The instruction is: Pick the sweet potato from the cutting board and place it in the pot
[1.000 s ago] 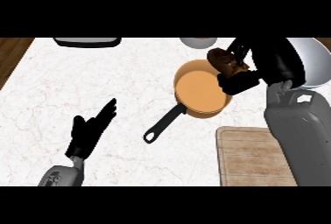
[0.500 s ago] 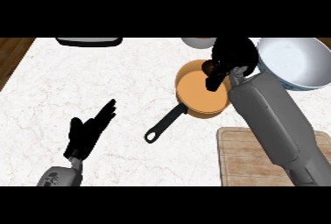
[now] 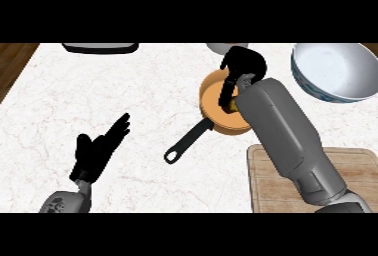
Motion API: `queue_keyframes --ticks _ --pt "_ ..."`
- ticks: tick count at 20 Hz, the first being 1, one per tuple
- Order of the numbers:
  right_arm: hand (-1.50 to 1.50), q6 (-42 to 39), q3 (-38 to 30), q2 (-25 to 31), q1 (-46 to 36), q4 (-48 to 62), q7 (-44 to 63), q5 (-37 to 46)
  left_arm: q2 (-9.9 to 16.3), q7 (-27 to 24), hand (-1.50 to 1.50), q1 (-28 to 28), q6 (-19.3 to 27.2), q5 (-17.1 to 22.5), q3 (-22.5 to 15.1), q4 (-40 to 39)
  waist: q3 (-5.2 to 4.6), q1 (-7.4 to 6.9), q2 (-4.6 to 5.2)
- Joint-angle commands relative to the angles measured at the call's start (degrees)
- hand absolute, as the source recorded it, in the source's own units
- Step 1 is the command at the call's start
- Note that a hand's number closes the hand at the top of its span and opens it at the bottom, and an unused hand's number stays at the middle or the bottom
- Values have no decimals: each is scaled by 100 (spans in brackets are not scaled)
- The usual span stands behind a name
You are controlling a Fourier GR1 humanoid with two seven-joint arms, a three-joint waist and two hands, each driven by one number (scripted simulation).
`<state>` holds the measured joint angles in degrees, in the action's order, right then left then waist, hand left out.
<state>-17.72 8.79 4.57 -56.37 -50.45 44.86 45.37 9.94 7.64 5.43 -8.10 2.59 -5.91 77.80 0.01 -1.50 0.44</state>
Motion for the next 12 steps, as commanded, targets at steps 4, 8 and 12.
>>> queue_keyframes --ticks 4,8,12 --pt "-150 2195 -870 -312 -119 -473 -946 -358 26 253 0 106 -28 74 50 122 15 -11 17" --pt "-150 3304 -1236 -451 -122 -963 -915 -666 -98 78 0 18 42 2 -7 11 5 49 -29" --pt "-150 3954 -1829 -122 -156 -1069 -1110 -634 -84 90 0 -150 93 -26 6 138 3 100 -37"
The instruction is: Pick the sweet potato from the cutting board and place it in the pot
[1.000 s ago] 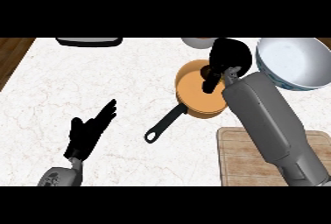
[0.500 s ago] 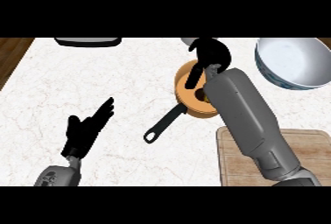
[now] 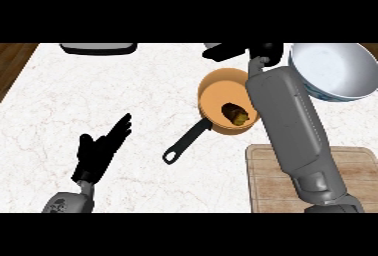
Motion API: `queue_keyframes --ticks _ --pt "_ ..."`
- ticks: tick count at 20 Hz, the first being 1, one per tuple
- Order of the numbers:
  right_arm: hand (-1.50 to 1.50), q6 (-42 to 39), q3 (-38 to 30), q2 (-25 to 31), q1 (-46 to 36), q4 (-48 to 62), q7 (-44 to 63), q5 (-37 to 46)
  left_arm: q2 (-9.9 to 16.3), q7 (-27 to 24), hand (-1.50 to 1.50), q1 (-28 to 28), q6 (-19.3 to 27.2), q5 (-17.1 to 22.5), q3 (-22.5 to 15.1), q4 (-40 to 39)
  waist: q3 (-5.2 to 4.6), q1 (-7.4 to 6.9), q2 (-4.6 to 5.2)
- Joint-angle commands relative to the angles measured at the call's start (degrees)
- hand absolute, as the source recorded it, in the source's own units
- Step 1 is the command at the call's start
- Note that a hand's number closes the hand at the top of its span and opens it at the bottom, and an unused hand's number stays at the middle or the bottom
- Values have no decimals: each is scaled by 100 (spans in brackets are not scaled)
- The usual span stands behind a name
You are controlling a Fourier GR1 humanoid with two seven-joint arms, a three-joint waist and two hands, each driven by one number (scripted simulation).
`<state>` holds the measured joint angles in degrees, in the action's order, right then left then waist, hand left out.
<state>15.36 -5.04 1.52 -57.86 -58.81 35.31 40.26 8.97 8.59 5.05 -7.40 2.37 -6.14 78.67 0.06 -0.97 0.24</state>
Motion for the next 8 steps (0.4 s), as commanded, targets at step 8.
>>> queue_keyframes --ticks 8 --pt "-150 606 -869 540 968 -1661 -785 -972 82 428 0 89 -54 121 180 240 -2 151 -51"
